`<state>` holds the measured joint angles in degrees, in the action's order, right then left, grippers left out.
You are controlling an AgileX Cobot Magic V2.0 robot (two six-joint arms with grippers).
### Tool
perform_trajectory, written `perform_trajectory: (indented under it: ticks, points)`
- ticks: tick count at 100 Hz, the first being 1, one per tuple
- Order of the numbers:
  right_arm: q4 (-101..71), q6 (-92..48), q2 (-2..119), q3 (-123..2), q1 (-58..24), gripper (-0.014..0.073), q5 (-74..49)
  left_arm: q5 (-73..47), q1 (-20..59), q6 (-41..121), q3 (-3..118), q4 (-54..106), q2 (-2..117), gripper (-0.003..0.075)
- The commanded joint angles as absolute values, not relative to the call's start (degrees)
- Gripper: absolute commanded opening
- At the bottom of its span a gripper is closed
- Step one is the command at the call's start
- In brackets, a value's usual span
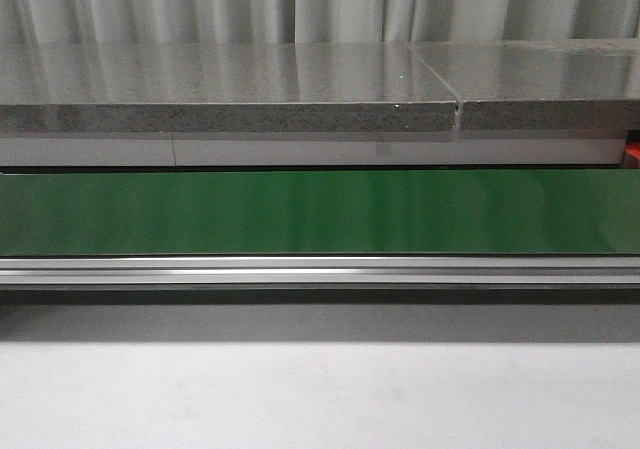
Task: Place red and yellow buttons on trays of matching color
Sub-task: 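Lower the yellow button into the yellow tray and open the right gripper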
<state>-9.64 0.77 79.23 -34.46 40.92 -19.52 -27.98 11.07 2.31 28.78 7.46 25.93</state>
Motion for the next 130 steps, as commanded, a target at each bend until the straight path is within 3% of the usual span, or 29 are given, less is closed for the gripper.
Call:
perform_trajectory:
  ticks: [1, 54, 68, 85, 94, 130]
  points:
    - [-9.8, 0.6, 78.9, -35.6, 41.3, 0.0037, -16.6, -23.9, 11.6, 2.2, 30.3, 8.2, 26.2, -0.0019]
    - [-9.8, 0.6, 82.6, -35.6, 41.3, 0.005, -15.4, -23.9, 11.6, 2.2, 30.3, 8.2, 26.2, -0.0019]
    - [-9.8, 0.6, 82.8, -35.6, 41.3, 0.0185, -15.5, -23.9, 11.6, 2.2, 30.3, 8.2, 26.2, -0.0019]
    - [-9.8, 0.6, 82.8, -35.6, 41.3, 0.0482, -15.6, -23.9, 11.6, 2.2, 30.3, 8.2, 26.2, -0.0019]
    - [-9.8, 0.6, 82.8, -35.8, 41.3, 0.0575, -15.6, -23.9, 11.6, 2.2, 30.3, 8.2, 26.2, -0.0019]
    - [-9.8, 0.6, 77.0, -39.6, 41.3, 0.0596, -21.6, -23.9, 11.6, 2.2, 30.3, 8.2, 26.2, -0.0019]
